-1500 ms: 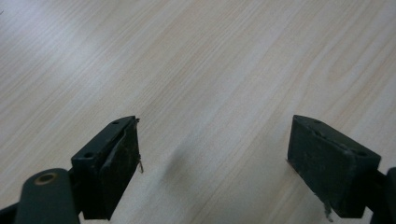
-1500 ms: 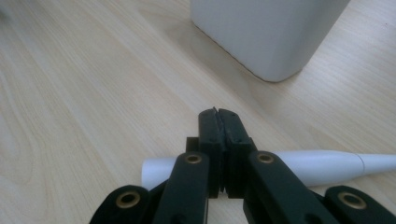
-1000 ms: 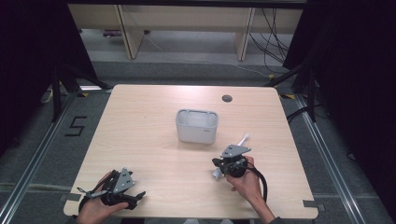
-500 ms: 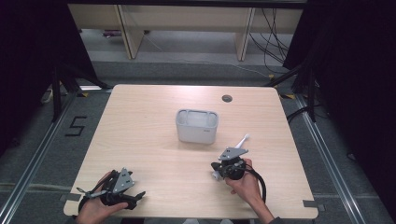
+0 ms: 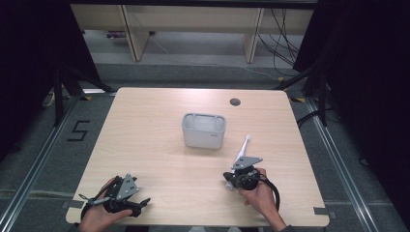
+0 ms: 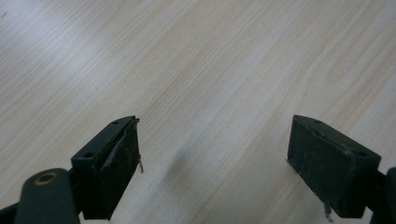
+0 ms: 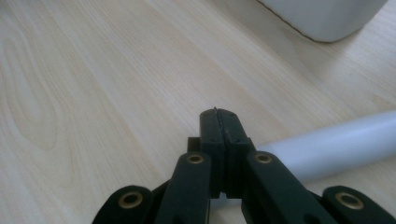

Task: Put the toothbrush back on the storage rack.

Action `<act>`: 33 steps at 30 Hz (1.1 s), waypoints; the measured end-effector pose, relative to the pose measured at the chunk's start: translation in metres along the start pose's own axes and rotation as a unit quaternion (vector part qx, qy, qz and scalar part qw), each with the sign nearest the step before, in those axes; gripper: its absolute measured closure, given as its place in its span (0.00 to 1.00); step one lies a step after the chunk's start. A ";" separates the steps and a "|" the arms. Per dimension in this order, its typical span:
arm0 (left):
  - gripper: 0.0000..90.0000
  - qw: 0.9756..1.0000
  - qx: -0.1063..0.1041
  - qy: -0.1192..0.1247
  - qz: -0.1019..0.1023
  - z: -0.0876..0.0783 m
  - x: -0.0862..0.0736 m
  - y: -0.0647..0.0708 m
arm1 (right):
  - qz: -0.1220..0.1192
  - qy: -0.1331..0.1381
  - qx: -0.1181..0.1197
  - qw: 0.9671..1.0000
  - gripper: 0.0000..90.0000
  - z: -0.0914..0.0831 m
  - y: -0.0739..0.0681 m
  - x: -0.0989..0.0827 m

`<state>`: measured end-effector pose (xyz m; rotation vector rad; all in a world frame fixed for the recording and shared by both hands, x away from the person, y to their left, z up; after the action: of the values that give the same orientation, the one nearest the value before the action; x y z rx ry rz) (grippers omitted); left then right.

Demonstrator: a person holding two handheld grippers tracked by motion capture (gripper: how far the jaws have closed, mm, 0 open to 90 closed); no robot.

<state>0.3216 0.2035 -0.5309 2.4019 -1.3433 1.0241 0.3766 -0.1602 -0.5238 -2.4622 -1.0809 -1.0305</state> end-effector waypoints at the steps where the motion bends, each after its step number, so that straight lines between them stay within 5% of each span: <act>1: 0.18 1.000 -0.001 0.000 -0.001 0.000 0.000 0.000 | 0.008 0.002 0.000 1.000 1.00 -0.001 -0.001 -0.001; 6: 0.18 1.000 0.000 0.006 -0.002 0.001 0.000 0.000 | 0.006 -0.007 0.001 1.000 1.00 -0.008 0.004 -0.008; 11: 0.18 1.000 0.000 -0.001 -0.001 0.000 0.000 0.000 | 0.031 -0.012 -0.005 0.999 1.00 -0.015 0.005 -0.013; 18: 0.18 1.000 -0.002 -0.002 -0.002 0.000 0.000 0.000 | 0.034 -0.001 -0.010 0.999 1.00 -0.020 0.010 -0.019; 20: 0.18 1.000 0.000 -0.003 -0.001 0.000 0.000 0.000 | 0.018 -0.001 -0.007 1.000 1.00 -0.022 0.014 -0.021; 21: 0.18 1.000 0.000 0.006 -0.001 0.001 0.000 0.000 | 0.034 -0.007 -0.010 0.999 1.00 -0.024 0.013 -0.022; 33: 0.18 1.000 -0.002 0.005 -0.004 0.001 0.000 0.001 | 0.048 -0.017 -0.024 0.998 1.00 -0.036 0.026 -0.034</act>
<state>0.3212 0.2028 -0.5321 2.3936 -1.3294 1.0294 0.3608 -0.2135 -0.5202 -2.5501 -0.9477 -1.0002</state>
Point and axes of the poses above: each handheld gripper's, and its own axes: z roughly forward along the jaws, x roughly out of its top, y roughly to its right, the point moved 4 cm from there along z, roughly forward along the jaws, and after that the axes turned 6 degrees about -x, right-handed, at the moved point
